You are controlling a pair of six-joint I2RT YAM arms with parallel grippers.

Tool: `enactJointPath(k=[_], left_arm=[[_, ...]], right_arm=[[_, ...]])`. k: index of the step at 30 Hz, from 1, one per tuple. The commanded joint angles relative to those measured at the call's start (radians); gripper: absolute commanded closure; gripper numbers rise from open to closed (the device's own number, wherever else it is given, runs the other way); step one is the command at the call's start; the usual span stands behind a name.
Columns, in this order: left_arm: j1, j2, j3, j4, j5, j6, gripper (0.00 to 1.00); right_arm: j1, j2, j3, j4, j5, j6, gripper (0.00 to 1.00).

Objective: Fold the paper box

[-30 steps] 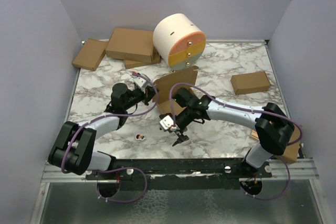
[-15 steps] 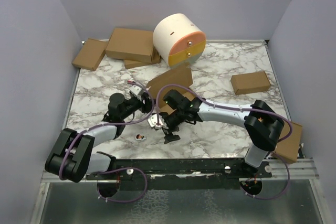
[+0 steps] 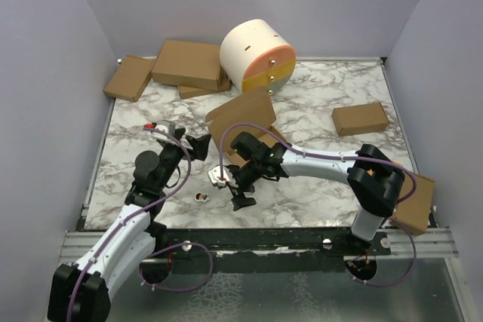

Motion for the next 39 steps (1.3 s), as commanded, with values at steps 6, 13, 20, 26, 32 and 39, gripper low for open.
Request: enactJointPath(k=[6, 13, 20, 26, 32, 39], left_arm=[[0.052, -0.057, 0.402, -0.737, -0.282, -0.149, 0.01], [0.203, 0.188, 0.781, -0.990, -0.162, 0.005, 0.01], [0.314, 0.254, 0.729, -0.930, -0.156, 0.095, 0.01], [0.335, 0.211, 0.567, -0.796, -0.211, 0.091, 0.01], [0.365, 0.173, 0.539, -0.774, -0.236, 0.094, 0.01], [0.371, 0.137, 0.512, -0.767, -0.239, 0.089, 0.01]], right_arm=[[0.060, 0.097, 0.123, 0.086, 0.110, 0.217, 0.20], [0.119, 0.211, 0.241, 0.029, 0.253, 0.233, 0.21], [0.164, 0.303, 0.336, -0.010, 0.366, 0.263, 0.26], [0.174, 0.333, 0.347, -0.008, 0.399, 0.287, 0.35], [0.174, 0.363, 0.359, -0.010, 0.403, 0.302, 0.43], [0.174, 0.369, 0.356, 0.006, 0.409, 0.324, 0.63]])
